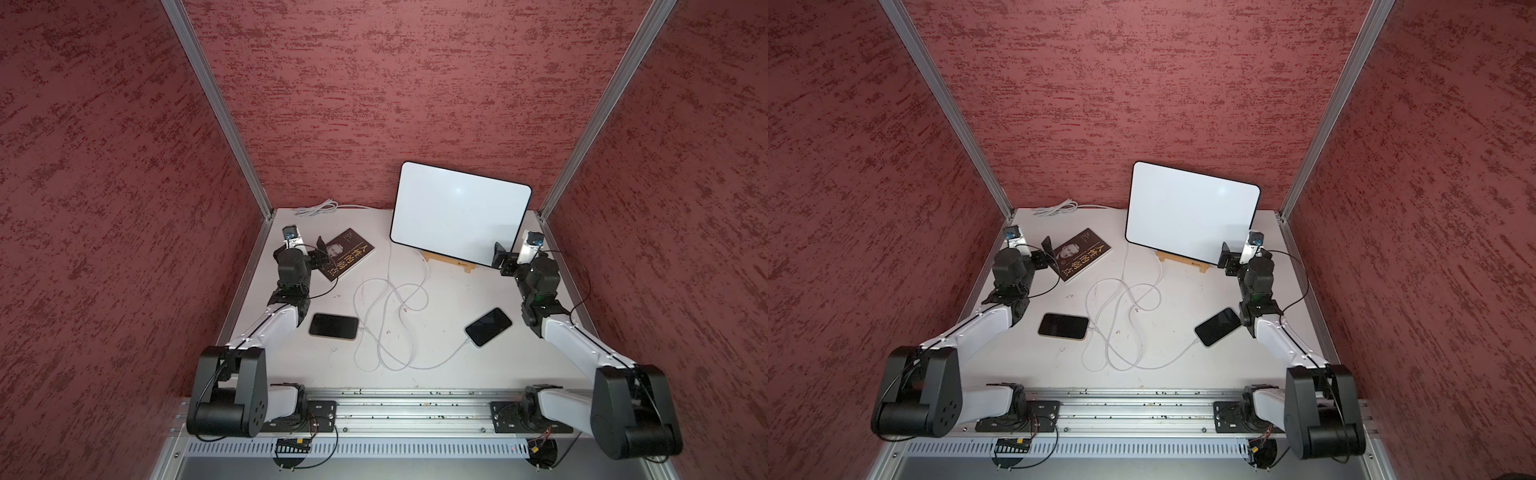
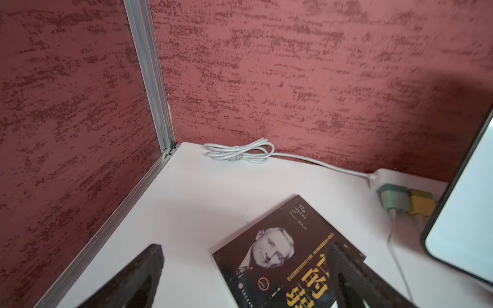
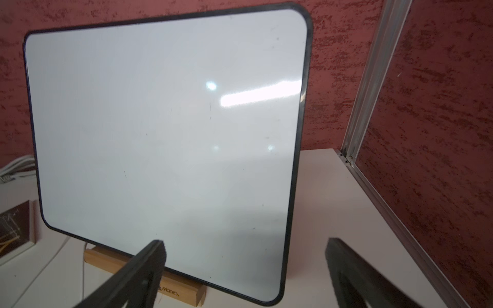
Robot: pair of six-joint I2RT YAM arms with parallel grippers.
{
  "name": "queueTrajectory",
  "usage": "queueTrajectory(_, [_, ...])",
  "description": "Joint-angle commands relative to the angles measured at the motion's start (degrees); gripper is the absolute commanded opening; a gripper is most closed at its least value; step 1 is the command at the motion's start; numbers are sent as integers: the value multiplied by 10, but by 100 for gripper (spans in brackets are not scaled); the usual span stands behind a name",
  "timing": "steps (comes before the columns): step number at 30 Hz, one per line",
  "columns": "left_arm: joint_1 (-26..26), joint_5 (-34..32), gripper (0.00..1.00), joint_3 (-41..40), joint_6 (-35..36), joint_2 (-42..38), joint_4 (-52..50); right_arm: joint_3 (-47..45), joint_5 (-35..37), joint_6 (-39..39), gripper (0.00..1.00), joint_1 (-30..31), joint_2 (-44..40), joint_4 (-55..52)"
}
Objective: Unplug the charging cable from the phone
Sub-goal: Pick up the phone at the center of the board.
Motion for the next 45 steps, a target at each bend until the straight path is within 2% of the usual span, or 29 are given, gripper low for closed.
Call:
queueTrajectory(1, [39,74,100,68,-151,-33,-196,98,72,246,99,-2,-50,-305])
queueTrajectory(2, [54,113,100,80,-185,-42,-212,119,62,280,99,-3,-59,-350])
queueTrajectory(5, [93,255,100,52,-255,-60,-149,140,-51,284,99,-2,-63,-357])
queueTrajectory(7, [81,266,100,77,-263,-62,-199,173,-81,284,99,-2,-47,-419])
queueTrajectory(10, [25,213,100,127,-224,-65,-321,216,-81,283,99,-2,-28,-518])
queueTrajectory(12, [-47,139,100,155,-206,-67,-403,235,-58,296,99,-3,-27,-589])
queueTrajectory(16, [-156,49,100,158,-226,-71,-462,254,-42,307,99,-2,-17,-690])
queueTrajectory(22, [-282,-3,100,150,-276,-34,-508,217,-22,339,99,-2,-14,-762])
queueTrajectory(27, [-365,6,100,172,-289,46,-530,156,-34,368,99,-2,-31,-751])
queueTrajectory(33, [-413,-24,100,211,-290,111,-571,106,-40,393,99,6,-11,-745])
queueTrajectory(39, [-422,0,100,191,-301,99,-541,72,-48,416,99,23,8,-710])
queueTrajectory(45, [-425,3,100,184,-309,99,-544,66,-57,436,99,56,64,-673])
